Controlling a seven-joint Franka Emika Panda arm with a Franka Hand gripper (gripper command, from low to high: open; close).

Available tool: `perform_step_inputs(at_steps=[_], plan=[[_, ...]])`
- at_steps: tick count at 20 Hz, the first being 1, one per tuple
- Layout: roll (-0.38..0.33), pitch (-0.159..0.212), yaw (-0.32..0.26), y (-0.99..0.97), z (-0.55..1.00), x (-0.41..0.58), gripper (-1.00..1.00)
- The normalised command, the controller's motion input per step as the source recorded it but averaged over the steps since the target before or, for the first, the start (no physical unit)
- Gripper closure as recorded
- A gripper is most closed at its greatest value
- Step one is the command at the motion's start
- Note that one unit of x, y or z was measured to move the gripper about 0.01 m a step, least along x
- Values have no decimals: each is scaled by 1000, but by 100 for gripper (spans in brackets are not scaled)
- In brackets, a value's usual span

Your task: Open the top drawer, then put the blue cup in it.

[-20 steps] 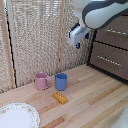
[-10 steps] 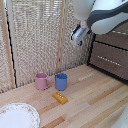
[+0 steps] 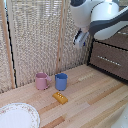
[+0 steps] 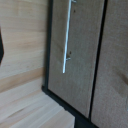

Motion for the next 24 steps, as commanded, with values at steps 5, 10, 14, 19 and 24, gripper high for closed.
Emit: perform_step_inputs(at_steps=[5,10,14,19,24], plan=[[-359,54,-201,-154,38,412,-100],[-270,108,-228,-181,129,188,-100],[-192,97,-161,-389,239,55,-100],[-188,16,-57,-685,254,42,-100],[-205,-57,13,-747,253,-58,-100]])
